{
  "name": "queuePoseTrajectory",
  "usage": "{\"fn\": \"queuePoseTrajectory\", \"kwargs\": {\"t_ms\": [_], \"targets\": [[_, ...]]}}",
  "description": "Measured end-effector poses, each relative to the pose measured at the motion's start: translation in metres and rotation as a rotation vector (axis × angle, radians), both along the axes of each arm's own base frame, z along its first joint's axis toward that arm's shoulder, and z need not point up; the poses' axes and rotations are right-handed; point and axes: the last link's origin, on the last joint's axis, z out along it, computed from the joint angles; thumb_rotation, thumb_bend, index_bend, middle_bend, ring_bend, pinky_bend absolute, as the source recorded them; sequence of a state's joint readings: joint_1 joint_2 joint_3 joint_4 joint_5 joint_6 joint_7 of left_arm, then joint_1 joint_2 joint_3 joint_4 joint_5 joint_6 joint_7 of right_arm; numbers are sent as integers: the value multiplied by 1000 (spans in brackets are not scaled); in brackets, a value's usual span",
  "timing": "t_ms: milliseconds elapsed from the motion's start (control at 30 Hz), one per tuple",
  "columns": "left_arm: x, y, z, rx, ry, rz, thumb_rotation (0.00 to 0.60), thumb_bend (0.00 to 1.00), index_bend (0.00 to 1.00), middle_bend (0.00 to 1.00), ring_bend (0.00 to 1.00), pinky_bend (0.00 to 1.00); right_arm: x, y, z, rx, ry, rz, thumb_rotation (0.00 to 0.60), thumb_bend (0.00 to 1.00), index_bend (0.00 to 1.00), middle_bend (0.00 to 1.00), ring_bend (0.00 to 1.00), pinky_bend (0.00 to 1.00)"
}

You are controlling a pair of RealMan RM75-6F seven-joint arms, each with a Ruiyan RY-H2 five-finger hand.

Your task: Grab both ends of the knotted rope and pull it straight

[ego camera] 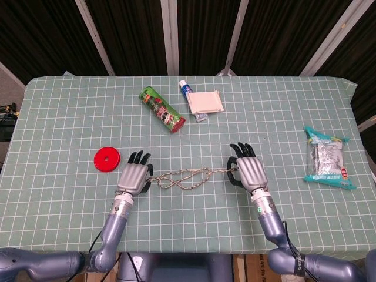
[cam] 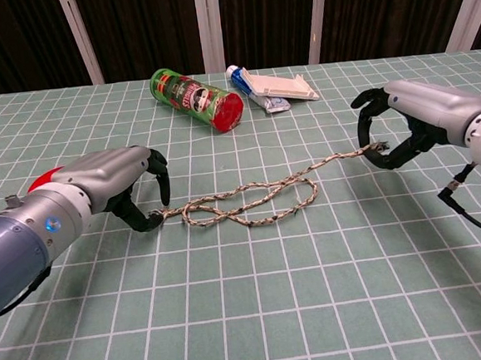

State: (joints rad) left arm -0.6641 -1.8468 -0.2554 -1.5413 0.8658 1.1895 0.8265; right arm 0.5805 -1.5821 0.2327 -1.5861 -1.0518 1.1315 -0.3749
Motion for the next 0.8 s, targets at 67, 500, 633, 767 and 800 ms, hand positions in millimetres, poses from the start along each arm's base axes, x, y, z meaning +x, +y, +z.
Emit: {"fn": "queuePoseTrajectory", "kwargs": {"t_ms": [67,500,633,767,800], "targets": [[1,0,-3,-3,-4,4,600,455,511,112,0,0,0,0,0,-1,1,0,600,503,610,147,0,0],[1,-2,-15,-15,-8,11,600,556,583,143,0,0,-4,-1,4,-6,7,-2,600,505,610,147,0,0],[-2,-2,-13,-11,-5,13,600,567,587,144,0,0,-4,-1,5,-9,9,1,600,505,610,148,0,0],[-2,1,-8,2,-13,11,600,566,590,145,0,0,-5,-1,9,-16,16,3,600,506,611,147,0,0],[-2,1,-6,7,-16,9,600,565,591,145,0,0,-6,-1,11,-21,20,4,600,506,611,147,0,0]]}}
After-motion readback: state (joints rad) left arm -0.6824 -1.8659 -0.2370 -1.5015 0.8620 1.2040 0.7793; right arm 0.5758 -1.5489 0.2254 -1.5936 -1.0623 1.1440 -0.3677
